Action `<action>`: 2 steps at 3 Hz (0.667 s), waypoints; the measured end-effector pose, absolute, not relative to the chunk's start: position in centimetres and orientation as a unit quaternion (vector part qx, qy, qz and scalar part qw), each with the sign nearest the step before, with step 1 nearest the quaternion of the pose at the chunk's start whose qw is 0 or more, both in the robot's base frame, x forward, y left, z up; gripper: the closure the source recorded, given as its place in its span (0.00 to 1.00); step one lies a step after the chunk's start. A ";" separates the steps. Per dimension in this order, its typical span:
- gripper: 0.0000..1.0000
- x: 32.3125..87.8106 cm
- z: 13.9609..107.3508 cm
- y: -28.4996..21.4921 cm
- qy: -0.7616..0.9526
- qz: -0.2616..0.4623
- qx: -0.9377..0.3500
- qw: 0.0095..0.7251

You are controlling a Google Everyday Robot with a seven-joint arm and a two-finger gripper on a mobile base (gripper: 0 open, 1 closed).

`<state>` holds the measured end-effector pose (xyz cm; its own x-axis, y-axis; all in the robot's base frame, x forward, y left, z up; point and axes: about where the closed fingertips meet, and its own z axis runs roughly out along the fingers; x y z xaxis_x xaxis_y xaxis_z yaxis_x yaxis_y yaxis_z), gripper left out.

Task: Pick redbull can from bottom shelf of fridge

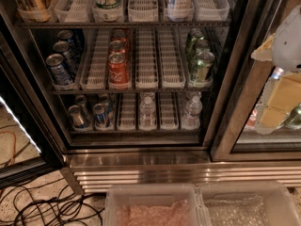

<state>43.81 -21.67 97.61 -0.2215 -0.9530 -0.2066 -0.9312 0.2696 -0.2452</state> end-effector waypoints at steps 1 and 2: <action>0.00 43.8 97.6 -21.7 0.781 -0.034 -0.603 0.159; 0.00 44.3 96.9 -21.1 0.780 -0.020 -0.604 0.161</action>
Offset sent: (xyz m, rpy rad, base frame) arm 0.0093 0.0119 -0.0215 0.0553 0.0520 0.0160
